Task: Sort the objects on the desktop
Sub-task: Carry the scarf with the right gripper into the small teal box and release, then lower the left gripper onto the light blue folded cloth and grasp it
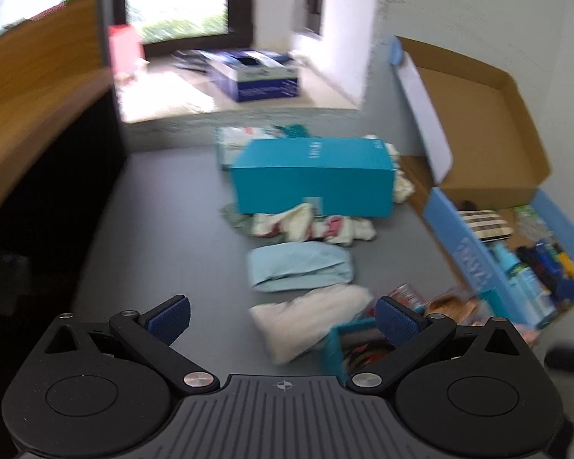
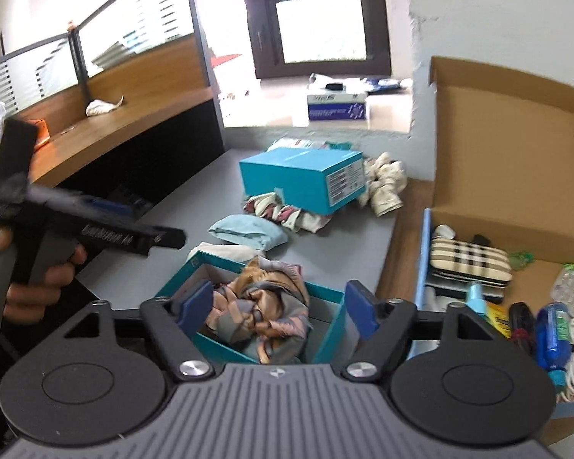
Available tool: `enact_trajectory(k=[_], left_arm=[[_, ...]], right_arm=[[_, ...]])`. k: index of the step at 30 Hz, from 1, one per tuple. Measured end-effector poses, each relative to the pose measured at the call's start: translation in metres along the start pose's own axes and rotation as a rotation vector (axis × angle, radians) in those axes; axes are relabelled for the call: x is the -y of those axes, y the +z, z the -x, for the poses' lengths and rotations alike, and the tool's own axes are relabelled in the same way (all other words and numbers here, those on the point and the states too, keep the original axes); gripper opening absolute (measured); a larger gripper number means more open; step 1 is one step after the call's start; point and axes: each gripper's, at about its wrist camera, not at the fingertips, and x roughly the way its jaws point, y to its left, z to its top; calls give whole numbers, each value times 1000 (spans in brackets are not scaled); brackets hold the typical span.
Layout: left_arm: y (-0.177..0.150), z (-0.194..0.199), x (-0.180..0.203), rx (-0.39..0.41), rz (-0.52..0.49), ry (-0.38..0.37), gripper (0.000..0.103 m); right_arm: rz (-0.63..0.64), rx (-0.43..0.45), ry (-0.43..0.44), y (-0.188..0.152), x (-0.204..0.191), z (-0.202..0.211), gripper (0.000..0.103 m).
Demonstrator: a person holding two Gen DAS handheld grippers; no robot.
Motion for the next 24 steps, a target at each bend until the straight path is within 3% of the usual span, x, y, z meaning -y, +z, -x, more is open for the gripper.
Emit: enact_trajectory(k=[4, 12, 21, 24], left_arm=[[23, -25, -12, -77, 96, -101, 103], [41, -59, -13, -140, 102, -69, 103], [44, -95, -13, -205, 124, -103, 103], [43, -102, -17, -200, 153, -130, 98]], right_arm=[[32, 26, 23, -13, 0, 7, 83], [34, 46, 18, -27, 2, 11, 83], [15, 46, 17, -30, 5, 4, 85], [13, 46, 17, -31, 6, 3, 85]])
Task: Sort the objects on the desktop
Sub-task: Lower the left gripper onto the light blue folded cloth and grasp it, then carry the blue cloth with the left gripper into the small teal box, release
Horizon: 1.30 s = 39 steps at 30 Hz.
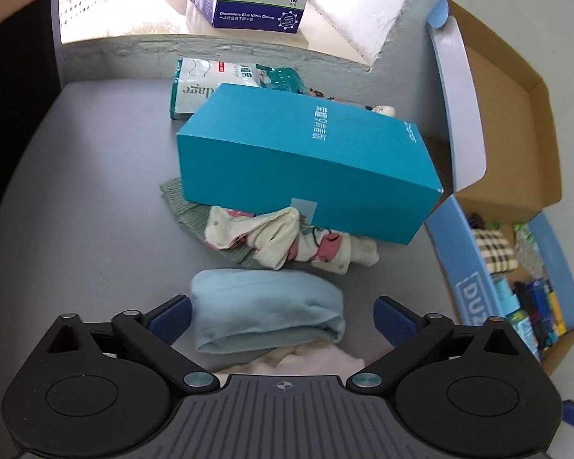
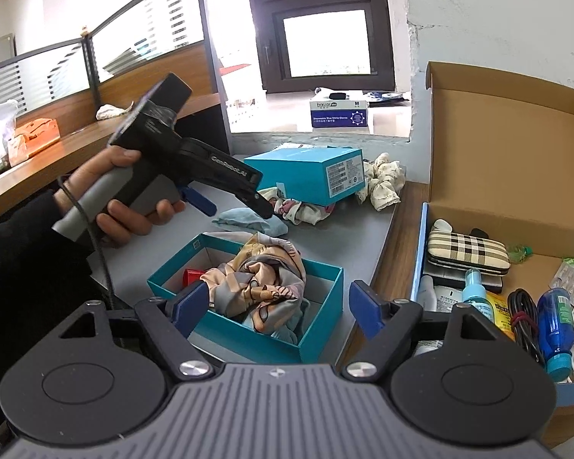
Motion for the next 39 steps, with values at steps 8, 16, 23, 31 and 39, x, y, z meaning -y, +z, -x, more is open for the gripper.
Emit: enact_trajectory(k=[8, 16, 23, 31, 39], left_arm=[[2, -8, -8, -13, 21, -27, 75], [-2, -5, -5, -8, -17, -54, 46], [-8, 10, -6, 47, -11, -88, 24], [-14, 46, 10, 127, -46, -127, 23], [-56, 96, 30, 175, -102, -168, 23]], right_arm=[[-5, -1, 1, -1, 2, -4, 85], [-16, -3, 2, -2, 1, -9, 85], [-20, 5, 3, -1, -3, -7, 85], [-26, 18, 6, 0, -6, -4, 85], [-32, 34, 3, -2, -6, 4, 85]])
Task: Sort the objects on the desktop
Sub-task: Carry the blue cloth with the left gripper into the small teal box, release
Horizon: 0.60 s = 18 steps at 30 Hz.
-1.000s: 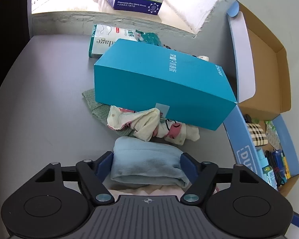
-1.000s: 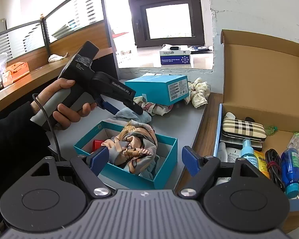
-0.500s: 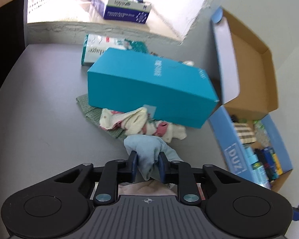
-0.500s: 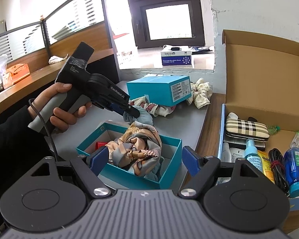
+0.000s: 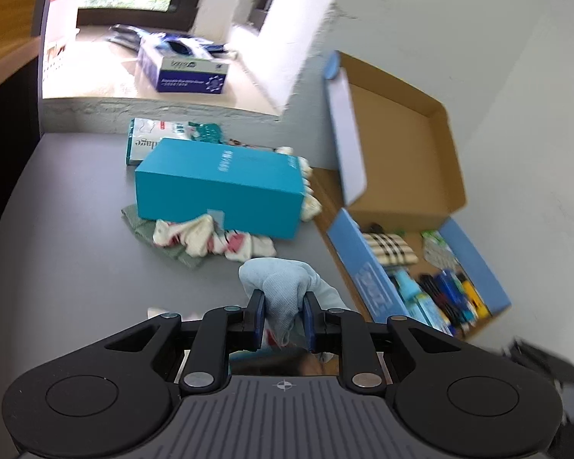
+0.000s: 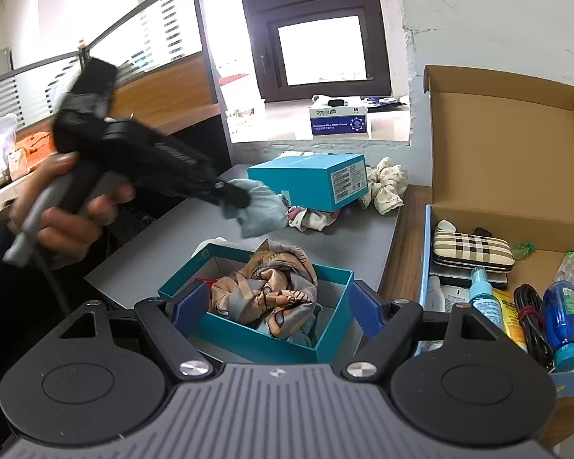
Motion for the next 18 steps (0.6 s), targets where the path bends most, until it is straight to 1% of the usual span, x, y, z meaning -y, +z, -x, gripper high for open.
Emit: enact_trajectory(k=[2, 4, 7, 13, 14, 15, 16, 18], left_arm=[[-10, 9, 4, -4, -5, 1, 23], [-19, 14, 5, -25, -3, -9, 23], [-28, 21, 8, -34, -45, 18, 23], [-38, 14, 13, -92, -84, 38, 23], [-39, 12, 14, -94, -93, 49, 23], [-40, 9, 15, -99, -97, 54, 23], [-40, 8, 14, -102, -96, 56, 23], [-40, 5, 13, -108, -95, 58, 23]], right_arm=[[-2, 1, 2, 0, 0, 1, 85], [-2, 4, 5, 0, 0, 3, 85], [4, 7, 9, 0, -2, 4, 85], [29, 13, 15, 2, -5, 3, 84], [42, 13, 11, 3, -6, 2, 81], [55, 13, 6, 5, -7, 0, 73], [59, 7, 2, 6, -7, -2, 67], [52, -19, 1, 7, -6, -10, 53]])
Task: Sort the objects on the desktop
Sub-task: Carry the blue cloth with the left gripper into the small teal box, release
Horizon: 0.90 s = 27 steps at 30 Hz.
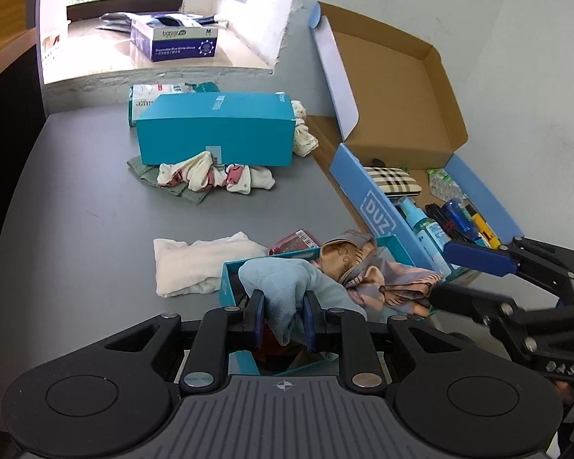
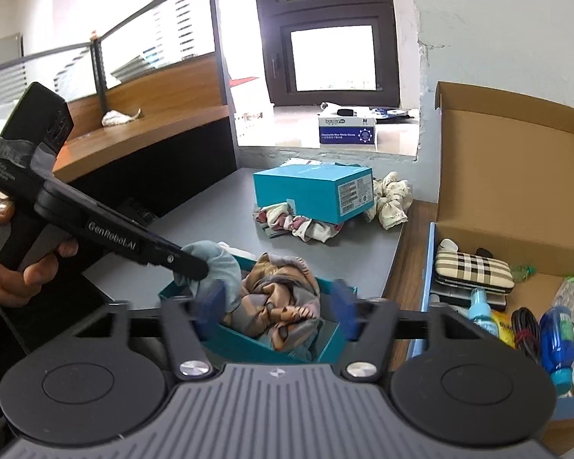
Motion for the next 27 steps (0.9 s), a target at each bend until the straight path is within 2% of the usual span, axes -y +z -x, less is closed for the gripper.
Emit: enact_trajectory(k=[1, 6, 11, 20, 24, 25, 27], left_arm=[[0, -1, 0, -4, -3, 2, 23], [0, -10, 6, -26, -41, 42, 23], [1, -16, 8, -41, -54, 51, 24], [0, -27, 8, -39, -36, 55, 24], [-3, -26, 1, -19, 7, 24, 24], [-5, -24, 0, -7, 12, 24, 28], [-7, -20, -2, 7, 28, 15, 28]], right_arm=[[-4, -13, 0, 1, 1, -4, 50], [-22, -77, -1, 4, 5, -22, 19], [-40, -141, -2, 8, 9, -40, 13], [-91, -273, -9, 15, 17, -72, 13], [-72, -298, -37, 16, 11, -79, 13], [-75, -298, -39, 16, 10, -79, 13], [-74, -287, -36, 15, 10, -77, 14]])
